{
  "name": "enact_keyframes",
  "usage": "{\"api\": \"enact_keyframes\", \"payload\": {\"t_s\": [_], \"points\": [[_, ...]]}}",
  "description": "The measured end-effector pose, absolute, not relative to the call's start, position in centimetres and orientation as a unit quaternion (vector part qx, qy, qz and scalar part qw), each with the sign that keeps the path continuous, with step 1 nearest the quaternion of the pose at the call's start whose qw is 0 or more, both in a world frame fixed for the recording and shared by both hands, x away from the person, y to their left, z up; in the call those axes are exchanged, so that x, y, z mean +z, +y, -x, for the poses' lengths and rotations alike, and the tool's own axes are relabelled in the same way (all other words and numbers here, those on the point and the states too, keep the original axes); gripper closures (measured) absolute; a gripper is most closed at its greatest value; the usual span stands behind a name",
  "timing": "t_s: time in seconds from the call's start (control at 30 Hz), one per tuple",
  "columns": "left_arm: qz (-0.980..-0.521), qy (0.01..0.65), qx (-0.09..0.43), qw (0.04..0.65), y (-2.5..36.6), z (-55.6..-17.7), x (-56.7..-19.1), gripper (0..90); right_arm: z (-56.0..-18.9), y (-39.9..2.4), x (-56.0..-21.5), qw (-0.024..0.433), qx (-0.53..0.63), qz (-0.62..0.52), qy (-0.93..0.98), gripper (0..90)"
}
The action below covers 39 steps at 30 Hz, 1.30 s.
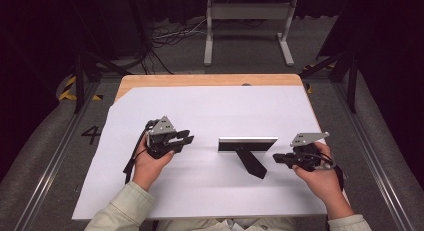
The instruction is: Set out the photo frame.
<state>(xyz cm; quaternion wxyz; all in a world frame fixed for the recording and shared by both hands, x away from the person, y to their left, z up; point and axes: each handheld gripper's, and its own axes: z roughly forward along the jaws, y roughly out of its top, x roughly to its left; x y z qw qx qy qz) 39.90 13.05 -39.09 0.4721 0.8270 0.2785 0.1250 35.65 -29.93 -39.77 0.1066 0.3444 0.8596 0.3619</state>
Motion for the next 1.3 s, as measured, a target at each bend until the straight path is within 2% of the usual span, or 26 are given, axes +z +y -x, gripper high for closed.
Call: {"api": "enact_keyframes", "payload": {"t_s": [0.3,0.63,0.9,1.23,1.3], "points": [[-0.829,0.278,0.121,0.47,13.1,-40.0,-39.3,69.9,-36.7,-29.9,-40.8,0.097,0.363,-0.357,0.855,90.0],[-0.829,0.276,0.11,0.473,12.2,-40.4,-39.9,71.5,-36.6,-30.8,-40.5,0.106,0.361,-0.366,0.851,90.0],[-0.829,0.284,0.096,0.473,11.0,-41.5,-40.7,78.6,-36.4,-32.4,-39.6,0.122,0.37,-0.385,0.837,90.0],[-0.823,0.301,0.054,0.479,9.4,-43.7,-42.7,86.0,-35.9,-33.3,-39.1,0.131,0.375,-0.392,0.83,90.0],[-0.821,0.308,0.046,0.478,9.1,-43.8,-43.0,90.0,-35.8,-33.5,-39.1,0.132,0.375,-0.394,0.828,90.0]]}}
